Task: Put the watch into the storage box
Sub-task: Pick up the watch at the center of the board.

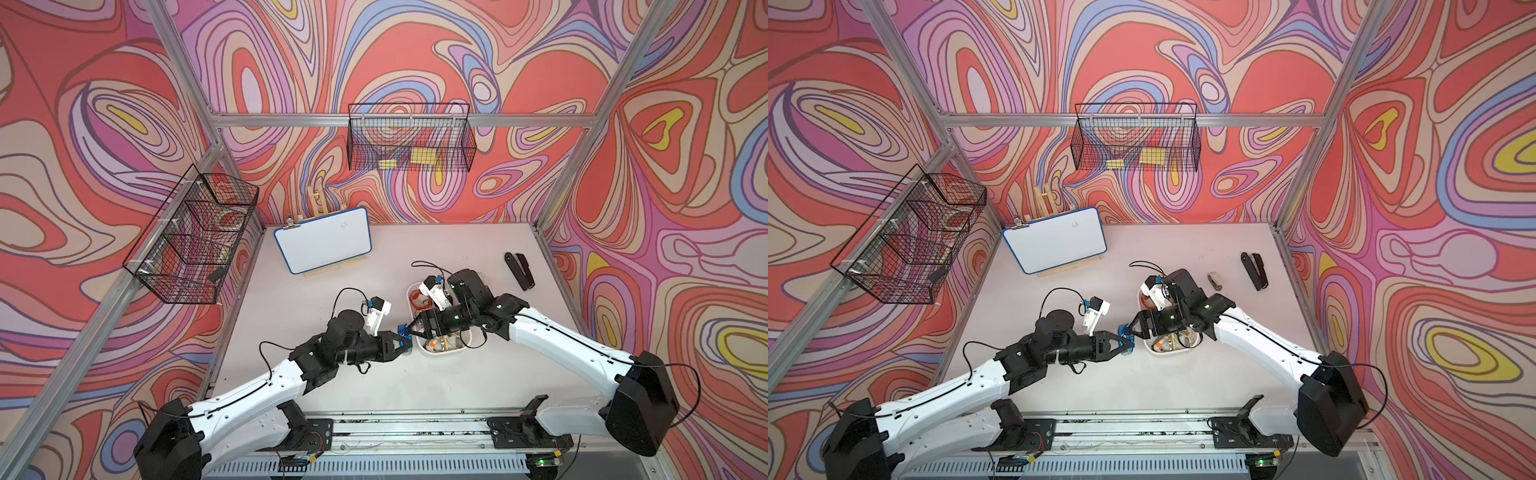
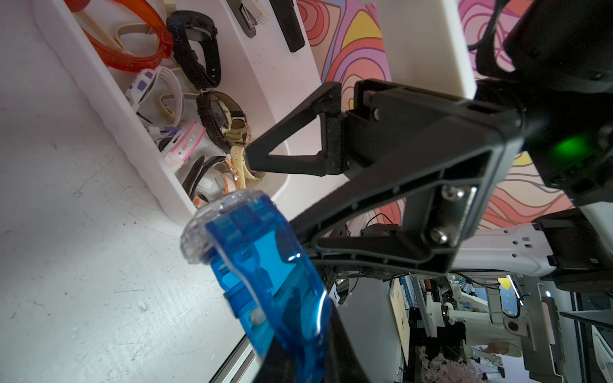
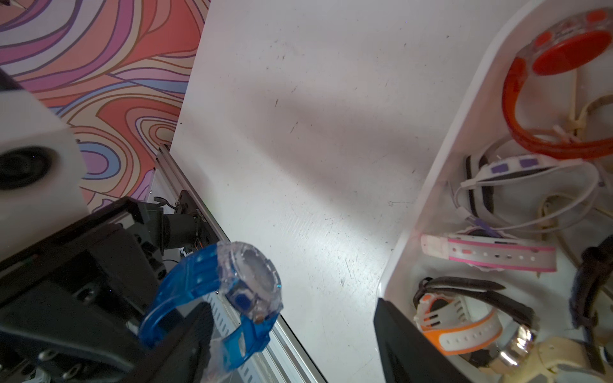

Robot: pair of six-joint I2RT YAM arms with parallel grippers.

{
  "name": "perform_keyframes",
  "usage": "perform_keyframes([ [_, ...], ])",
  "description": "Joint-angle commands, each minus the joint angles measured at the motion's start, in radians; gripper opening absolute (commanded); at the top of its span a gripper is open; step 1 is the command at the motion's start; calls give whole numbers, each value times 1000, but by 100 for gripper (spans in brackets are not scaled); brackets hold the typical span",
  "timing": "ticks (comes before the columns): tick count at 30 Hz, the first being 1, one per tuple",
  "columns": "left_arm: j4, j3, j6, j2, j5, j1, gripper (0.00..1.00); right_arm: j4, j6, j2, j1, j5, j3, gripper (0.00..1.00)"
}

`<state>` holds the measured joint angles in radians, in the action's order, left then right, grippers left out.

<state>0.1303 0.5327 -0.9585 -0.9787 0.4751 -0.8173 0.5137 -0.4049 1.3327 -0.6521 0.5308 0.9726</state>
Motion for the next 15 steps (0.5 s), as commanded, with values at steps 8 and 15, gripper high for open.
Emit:
perform_keyframes([
  [8, 86, -45, -40, 20, 47, 9, 14, -121, 10, -55, -4, 70, -99, 74],
  [15, 122, -45, -61, 17, 63, 9, 14, -241, 15, -41, -4, 157, -134, 70],
])
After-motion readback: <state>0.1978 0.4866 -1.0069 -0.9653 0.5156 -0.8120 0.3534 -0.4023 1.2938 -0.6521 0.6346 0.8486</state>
